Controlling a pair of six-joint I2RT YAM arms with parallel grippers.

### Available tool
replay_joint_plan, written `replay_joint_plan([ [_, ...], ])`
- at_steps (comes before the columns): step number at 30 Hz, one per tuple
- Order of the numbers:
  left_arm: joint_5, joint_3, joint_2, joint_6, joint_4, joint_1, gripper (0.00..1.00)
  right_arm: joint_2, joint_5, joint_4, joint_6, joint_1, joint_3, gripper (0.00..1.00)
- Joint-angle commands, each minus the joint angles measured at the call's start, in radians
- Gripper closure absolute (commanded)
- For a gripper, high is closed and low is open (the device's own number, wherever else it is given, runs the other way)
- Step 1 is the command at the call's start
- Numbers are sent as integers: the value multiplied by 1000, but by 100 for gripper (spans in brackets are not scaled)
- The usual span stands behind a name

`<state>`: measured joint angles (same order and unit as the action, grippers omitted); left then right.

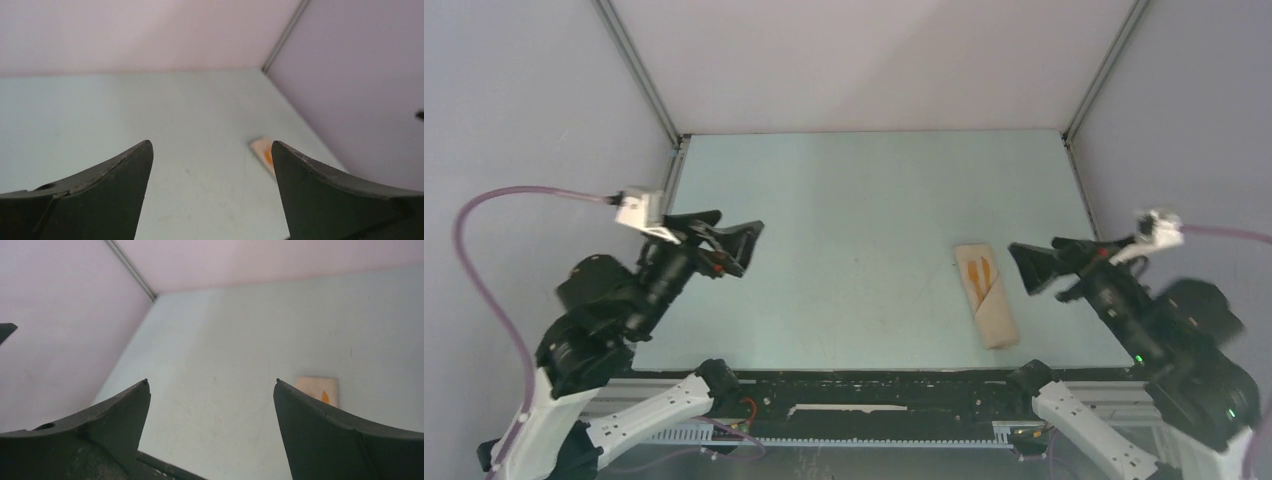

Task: Fold the napkin into a case and place the utensils inside
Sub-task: Reset both arms

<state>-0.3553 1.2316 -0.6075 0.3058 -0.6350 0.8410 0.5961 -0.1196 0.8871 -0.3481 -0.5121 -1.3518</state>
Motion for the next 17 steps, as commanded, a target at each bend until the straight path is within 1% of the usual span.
replay_joint_plan([
  [1, -140, 160, 3, 46, -46, -6, 3, -115, -73, -19, -34, -2, -17, 0],
  [4, -173, 237, 23, 31, -33, -5, 0, -193, -102, -15, 7, 0, -63, 1],
  [9, -225, 323, 35, -5, -31, -6, 0, -290, -135, -29, 84, 15, -111, 0],
  [12, -238, 348, 35, -22, -28, -5, 0, -327, -118, -49, 130, 33, -124, 0],
  [17, -235, 347, 54, -22, 6, -5, 0, -329, -68, -53, 192, 83, -140, 0],
])
